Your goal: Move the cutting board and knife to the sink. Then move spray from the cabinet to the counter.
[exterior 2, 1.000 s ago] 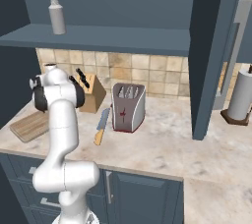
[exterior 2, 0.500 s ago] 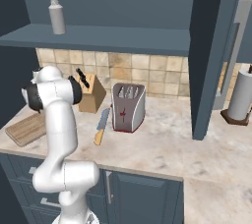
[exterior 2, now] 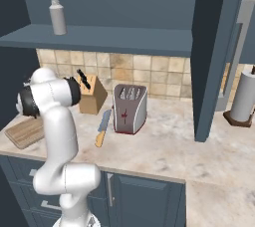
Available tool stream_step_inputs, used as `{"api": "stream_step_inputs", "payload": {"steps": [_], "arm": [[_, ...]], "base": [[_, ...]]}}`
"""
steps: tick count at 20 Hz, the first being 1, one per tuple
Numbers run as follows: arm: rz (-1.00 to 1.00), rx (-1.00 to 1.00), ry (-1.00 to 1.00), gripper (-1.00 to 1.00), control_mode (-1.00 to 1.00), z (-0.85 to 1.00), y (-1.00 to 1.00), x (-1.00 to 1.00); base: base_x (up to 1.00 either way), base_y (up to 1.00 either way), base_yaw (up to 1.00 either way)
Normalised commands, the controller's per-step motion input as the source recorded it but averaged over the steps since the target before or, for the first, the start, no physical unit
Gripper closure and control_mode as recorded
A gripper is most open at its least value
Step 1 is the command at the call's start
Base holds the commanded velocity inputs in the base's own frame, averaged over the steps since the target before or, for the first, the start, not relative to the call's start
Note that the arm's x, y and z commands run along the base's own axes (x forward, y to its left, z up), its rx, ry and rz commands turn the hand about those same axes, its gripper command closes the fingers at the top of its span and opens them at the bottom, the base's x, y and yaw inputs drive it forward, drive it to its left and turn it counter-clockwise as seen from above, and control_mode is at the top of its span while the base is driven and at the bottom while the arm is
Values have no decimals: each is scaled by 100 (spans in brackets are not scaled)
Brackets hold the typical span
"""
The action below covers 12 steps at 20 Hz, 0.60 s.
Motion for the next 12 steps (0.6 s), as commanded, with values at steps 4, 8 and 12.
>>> {"api": "stream_step_inputs", "payload": {"steps": [4,8,12], "arm": [[0,0,-6,-100,-100,0,-1,-46],[0,0,-5,-100,-100,21,0,30],[-1,0,0,-100,-100,37,0,97]], "base": [[0,0,0],[0,0,0],[0,0,0]]}}
